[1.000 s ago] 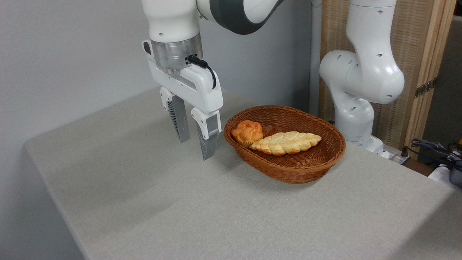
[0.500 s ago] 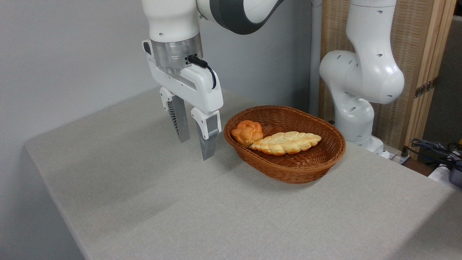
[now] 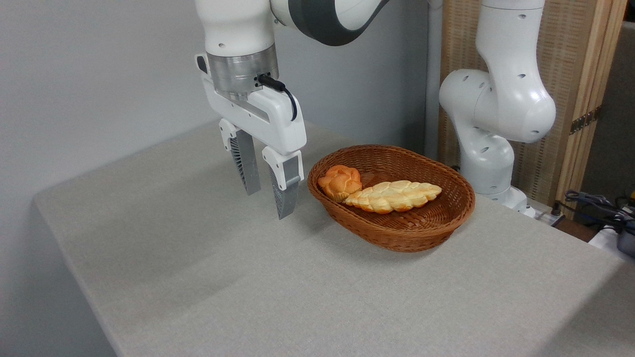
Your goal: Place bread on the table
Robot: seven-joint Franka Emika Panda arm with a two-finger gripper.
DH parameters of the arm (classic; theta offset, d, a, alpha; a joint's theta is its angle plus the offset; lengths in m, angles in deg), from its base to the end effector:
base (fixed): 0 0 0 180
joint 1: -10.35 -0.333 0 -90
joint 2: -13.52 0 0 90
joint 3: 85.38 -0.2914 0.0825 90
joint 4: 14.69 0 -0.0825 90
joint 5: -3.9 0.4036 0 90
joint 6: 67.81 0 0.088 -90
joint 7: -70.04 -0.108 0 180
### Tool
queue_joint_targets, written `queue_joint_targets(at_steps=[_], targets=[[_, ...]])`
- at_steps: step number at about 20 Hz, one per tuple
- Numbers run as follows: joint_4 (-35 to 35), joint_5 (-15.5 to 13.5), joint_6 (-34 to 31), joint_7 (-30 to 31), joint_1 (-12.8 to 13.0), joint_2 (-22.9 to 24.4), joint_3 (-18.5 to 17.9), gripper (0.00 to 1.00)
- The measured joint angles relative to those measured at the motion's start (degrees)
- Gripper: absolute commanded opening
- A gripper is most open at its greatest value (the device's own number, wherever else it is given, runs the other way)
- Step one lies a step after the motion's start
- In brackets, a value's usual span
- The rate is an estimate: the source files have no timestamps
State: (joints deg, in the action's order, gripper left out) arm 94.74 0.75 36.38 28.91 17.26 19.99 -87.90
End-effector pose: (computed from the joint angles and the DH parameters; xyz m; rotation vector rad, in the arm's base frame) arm 0.5494 -0.0460 0.5157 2.8591 -1.1782 0.0598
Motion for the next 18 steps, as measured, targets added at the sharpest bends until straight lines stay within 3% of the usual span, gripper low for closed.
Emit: queue_joint_targets(at_steps=[7, 18], targets=[[0.01, 0.00, -0.37, 0.00, 0.02, -0.03, 0.06, 1.00], [0.37, 0.00, -7.73, -0.20, 0.61, 0.41, 0.75, 1.00]])
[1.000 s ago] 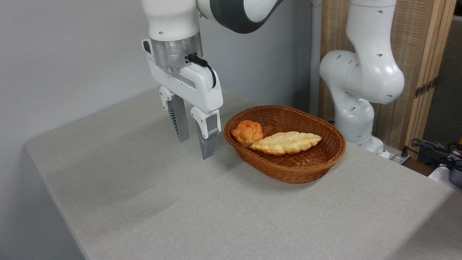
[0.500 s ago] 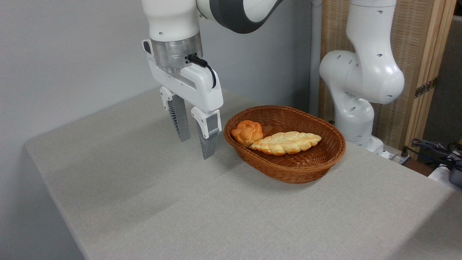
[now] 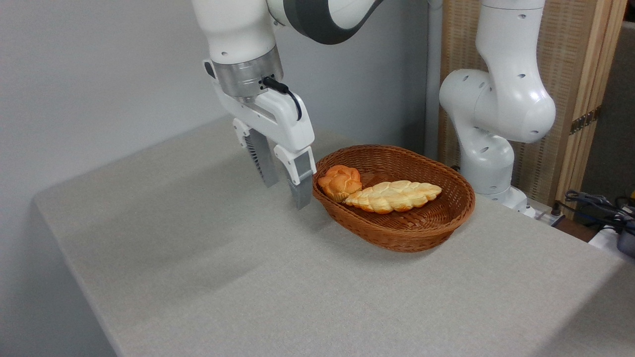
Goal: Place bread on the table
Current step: 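Move the gripper over the round orange bun and lower into the basket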
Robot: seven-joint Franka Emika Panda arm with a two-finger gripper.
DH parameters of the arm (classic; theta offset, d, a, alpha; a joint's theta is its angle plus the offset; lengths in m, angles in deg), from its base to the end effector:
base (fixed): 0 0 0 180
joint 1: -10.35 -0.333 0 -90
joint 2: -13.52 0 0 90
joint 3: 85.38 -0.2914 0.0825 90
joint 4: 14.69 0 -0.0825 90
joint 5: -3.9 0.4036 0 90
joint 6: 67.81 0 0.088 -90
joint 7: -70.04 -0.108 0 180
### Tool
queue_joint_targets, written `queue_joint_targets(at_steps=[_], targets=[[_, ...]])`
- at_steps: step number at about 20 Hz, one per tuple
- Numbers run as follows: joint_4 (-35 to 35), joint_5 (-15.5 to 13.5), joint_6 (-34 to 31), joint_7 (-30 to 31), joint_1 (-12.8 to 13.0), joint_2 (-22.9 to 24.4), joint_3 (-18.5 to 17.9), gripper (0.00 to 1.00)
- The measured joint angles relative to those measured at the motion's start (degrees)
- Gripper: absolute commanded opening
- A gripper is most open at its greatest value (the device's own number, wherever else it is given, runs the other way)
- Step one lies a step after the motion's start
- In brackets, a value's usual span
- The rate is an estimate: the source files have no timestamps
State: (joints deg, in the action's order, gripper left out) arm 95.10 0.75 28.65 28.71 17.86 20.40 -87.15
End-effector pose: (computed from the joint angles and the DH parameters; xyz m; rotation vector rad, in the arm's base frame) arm 0.5310 -0.0582 0.5054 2.8007 -1.2051 -0.1367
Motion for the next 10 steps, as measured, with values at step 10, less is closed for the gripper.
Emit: queue_joint_targets(at_steps=[10], targets=[[8.74, 0.00, -3.19, -6.82, 4.59, 8.29, 0.20, 1.00]])
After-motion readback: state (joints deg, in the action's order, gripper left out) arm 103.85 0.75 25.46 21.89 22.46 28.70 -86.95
